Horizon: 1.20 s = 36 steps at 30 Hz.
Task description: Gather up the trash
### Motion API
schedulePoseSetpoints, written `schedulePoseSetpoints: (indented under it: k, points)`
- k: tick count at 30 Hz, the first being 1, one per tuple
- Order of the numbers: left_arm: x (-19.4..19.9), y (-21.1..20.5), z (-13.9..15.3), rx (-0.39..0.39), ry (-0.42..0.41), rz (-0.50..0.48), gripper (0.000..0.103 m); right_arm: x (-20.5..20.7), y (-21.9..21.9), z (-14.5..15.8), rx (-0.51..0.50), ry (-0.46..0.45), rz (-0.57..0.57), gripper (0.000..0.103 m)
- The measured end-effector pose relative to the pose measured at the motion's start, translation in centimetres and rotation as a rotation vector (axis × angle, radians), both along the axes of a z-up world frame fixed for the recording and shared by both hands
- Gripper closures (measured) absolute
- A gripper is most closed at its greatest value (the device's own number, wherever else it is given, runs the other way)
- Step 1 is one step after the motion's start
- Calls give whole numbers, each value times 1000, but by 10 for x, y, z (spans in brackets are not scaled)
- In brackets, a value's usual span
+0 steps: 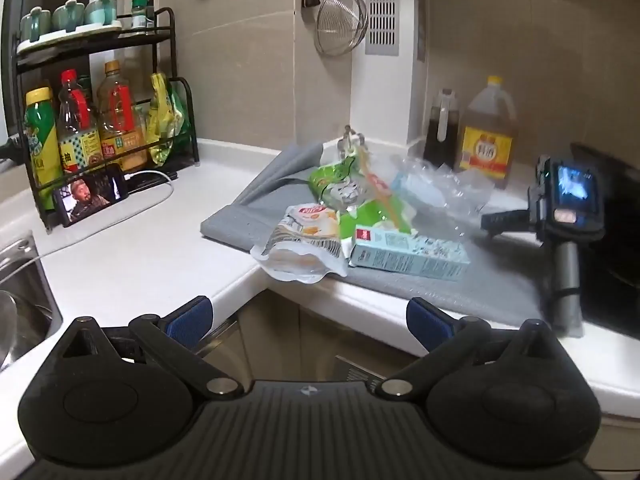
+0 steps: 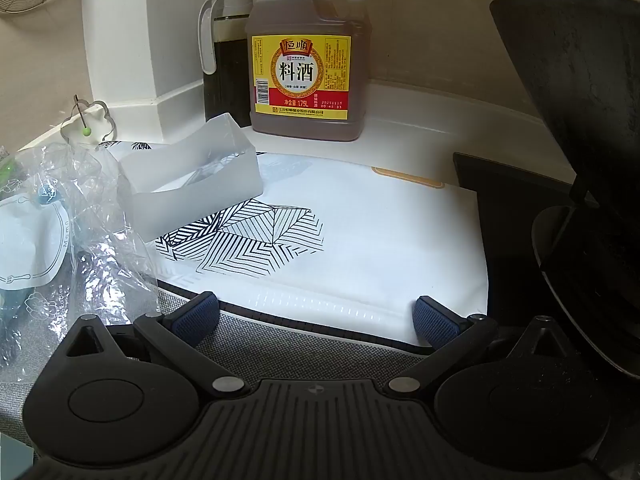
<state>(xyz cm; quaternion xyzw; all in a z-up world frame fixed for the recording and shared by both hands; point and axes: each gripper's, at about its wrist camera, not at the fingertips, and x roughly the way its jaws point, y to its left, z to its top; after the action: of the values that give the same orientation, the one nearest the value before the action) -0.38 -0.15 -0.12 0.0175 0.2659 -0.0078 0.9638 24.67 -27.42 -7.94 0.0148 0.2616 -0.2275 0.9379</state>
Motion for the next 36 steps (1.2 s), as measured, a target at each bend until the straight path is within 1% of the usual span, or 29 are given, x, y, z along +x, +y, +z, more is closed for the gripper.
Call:
schedulePoseSetpoints:
  k: [1, 2, 3, 4, 7, 8, 10, 14, 15, 16, 20, 28, 31, 33, 36]
  points:
    - [0, -2, 1, 8, 4, 6, 0, 0, 0, 0, 0, 0, 0, 0]
    - [1, -4, 2, 22, 31, 11, 0, 0, 0, 0, 0, 0, 0, 0]
    - [5, 5, 1, 43, 73, -8, 0, 0, 0, 0, 0, 0, 0, 0]
    - [7, 7, 0, 46, 84, -15, 0, 0, 0, 0, 0, 0, 0, 0]
    - [8, 8, -7, 109, 51, 27, 0, 0, 0, 0, -1, -1, 0, 0]
    - [8, 10, -8, 117, 53, 35, 0, 0, 0, 0, -1, -1, 0, 0]
    - [11, 14, -9, 116, 77, 48, 0, 0, 0, 0, -1, -1, 0, 0]
    - [19, 22, -8, 74, 121, 53, 0, 0, 0, 0, -2, -2, 0, 0]
    - [21, 23, -7, 74, 131, 60, 0, 0, 0, 0, -2, -2, 0, 0]
    - [22, 23, -7, 68, 159, 68, 0, 0, 0, 0, -2, -2, 0, 0]
    - [27, 29, -6, 114, 144, 109, 0, 0, -1, 0, -2, -3, -1, 0]
    - [31, 46, -11, 105, 150, 150, 0, 3, 2, -5, -18, -1, -5, 0]
    - [30, 52, -11, 98, 142, 153, 0, -8, 9, 0, -31, 10, -4, 0]
    - [30, 55, -13, 98, 144, 154, 0, -22, 22, 9, -68, -37, 19, 0]
    - [32, 58, -15, 84, 151, 163, 0, -57, 47, 27, -138, -115, 96, 0]
